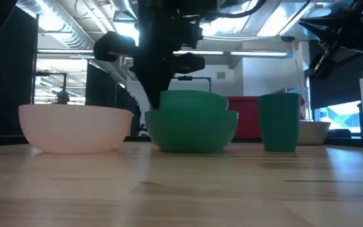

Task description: Nest bowls inside each other

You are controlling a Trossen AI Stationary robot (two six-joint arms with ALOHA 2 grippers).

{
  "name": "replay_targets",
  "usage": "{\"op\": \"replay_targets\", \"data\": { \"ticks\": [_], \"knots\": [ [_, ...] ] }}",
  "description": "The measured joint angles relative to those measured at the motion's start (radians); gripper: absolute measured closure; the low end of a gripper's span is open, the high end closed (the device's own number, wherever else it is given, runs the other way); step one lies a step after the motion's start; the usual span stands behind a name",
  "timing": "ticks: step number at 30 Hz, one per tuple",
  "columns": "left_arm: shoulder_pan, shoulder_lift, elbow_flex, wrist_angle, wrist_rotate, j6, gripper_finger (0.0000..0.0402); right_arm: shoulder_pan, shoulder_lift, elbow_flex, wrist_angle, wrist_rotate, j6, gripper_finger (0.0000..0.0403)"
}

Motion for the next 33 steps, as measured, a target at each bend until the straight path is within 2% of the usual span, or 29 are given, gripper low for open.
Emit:
{"op": "replay_targets", "data": {
  "ticks": [9, 13, 20, 33],
  "knots": [
    [-0.008, 0.000, -0.033, 0.042, 0.000, -0.045, 0.0401, 0.000, 0.000, 0.000, -0.007, -0.005, 0.001, 0.0403],
    [-0.014, 0.000, -0.032, 0.050, 0.000, -0.153, 0.0396, 0.000, 0.000, 0.000, -0.007, -0.014, 0.001, 0.0403],
    [-0.026, 0.000, 0.013, 0.051, 0.005, -0.294, 0.0336, 0.000, 0.000, 0.000, -0.007, -0.034, 0.001, 0.0403],
    [-0.036, -0.096, 0.101, 0.014, 0.012, -0.808, 0.0243, 0.001, 0.000, 0.011, -0.016, -0.231, 0.083, 0.0402]
  ]
}}
